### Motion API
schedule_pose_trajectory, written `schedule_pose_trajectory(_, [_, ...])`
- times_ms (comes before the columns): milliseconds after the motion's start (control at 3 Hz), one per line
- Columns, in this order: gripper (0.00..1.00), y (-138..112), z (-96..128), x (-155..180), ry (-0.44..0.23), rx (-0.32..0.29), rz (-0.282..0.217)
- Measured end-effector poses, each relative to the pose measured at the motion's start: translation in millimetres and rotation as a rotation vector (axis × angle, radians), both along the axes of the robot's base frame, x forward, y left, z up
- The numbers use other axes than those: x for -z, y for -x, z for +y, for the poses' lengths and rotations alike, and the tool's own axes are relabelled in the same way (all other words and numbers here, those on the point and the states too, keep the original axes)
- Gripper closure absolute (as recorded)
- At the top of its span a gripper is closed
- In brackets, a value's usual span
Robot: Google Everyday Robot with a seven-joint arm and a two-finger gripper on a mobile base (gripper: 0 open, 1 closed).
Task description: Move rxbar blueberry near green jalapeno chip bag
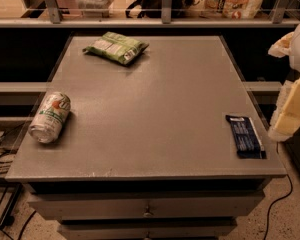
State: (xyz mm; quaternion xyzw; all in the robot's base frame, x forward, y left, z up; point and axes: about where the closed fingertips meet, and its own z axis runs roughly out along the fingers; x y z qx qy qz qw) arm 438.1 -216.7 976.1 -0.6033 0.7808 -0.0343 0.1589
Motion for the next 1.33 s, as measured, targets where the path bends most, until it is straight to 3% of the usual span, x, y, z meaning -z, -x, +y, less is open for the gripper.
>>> schedule_pose_trajectory(333, [0.0, 0.0, 0.0, 0.0, 0.0, 0.0, 0.0])
schedule_pose_trajectory(667, [0.0, -19.9, 4.9, 0.7, -0.012, -0.027, -0.016])
schedule_pose_trajectory(1333, [0.0, -54.6, -0.7, 40.5, 0.034, -0.07, -0.003])
